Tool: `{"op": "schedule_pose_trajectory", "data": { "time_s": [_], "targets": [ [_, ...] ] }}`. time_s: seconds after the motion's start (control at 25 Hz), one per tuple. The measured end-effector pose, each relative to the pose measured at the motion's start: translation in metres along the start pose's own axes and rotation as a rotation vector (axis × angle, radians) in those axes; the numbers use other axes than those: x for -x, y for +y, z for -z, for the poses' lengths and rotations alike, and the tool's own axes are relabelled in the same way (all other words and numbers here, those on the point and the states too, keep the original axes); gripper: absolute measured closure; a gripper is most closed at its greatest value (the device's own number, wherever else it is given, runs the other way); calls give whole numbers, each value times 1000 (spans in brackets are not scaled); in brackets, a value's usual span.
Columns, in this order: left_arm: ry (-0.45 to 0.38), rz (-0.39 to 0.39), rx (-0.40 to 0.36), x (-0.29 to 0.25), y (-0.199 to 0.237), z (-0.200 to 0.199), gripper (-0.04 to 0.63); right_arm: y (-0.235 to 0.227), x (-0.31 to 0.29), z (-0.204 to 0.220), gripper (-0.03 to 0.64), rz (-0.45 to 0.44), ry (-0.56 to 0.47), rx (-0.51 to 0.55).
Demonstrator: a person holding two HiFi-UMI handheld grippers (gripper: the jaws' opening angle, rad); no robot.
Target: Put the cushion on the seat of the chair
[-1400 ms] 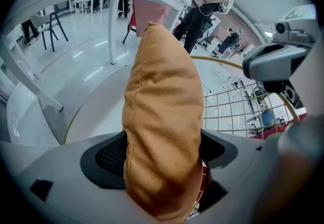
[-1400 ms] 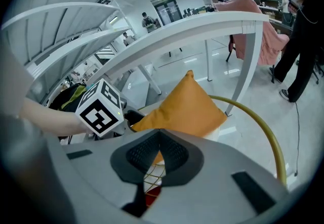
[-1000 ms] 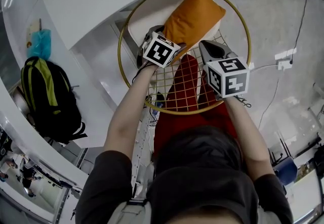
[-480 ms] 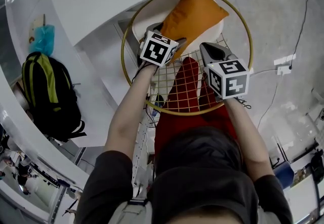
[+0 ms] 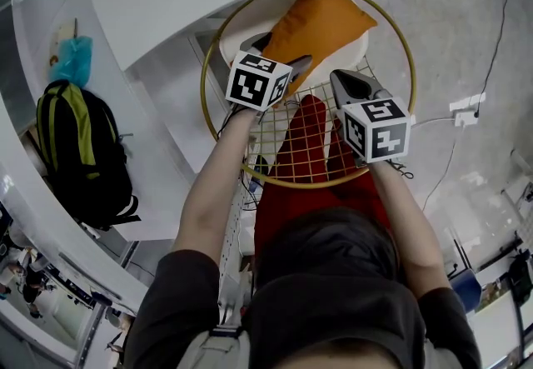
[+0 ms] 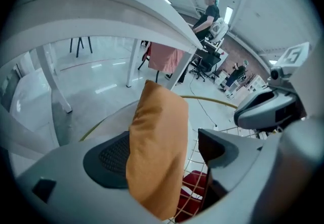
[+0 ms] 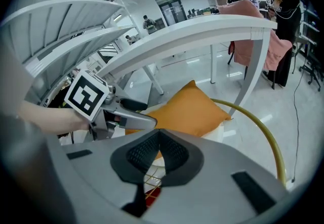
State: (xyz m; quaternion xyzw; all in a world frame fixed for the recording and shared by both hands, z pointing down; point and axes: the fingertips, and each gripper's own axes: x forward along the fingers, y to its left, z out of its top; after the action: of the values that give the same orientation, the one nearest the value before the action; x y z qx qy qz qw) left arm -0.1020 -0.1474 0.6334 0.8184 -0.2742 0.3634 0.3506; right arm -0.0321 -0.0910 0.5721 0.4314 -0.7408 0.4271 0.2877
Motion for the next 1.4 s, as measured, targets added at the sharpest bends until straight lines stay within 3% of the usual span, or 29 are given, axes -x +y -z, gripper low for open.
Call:
{"op": "schedule_pose_trajectory", "data": {
  "time_s": [0.16,0.36,0.88,1.4],
  "targets": [
    [-79,15,53,16,-2,-16,205,4,6,-7,600,13,-14,9],
    [-139,8,63,34,-9,-27,273,7,16,-16,600,20,-44,19],
    [-298,-84,72,81,-20,-50,575,16,35,-35,600,9,-121,46],
    [-453,-146,152,139,-41,-72,586,21,75,-64,600,-29,-236,77]
  ]
}}
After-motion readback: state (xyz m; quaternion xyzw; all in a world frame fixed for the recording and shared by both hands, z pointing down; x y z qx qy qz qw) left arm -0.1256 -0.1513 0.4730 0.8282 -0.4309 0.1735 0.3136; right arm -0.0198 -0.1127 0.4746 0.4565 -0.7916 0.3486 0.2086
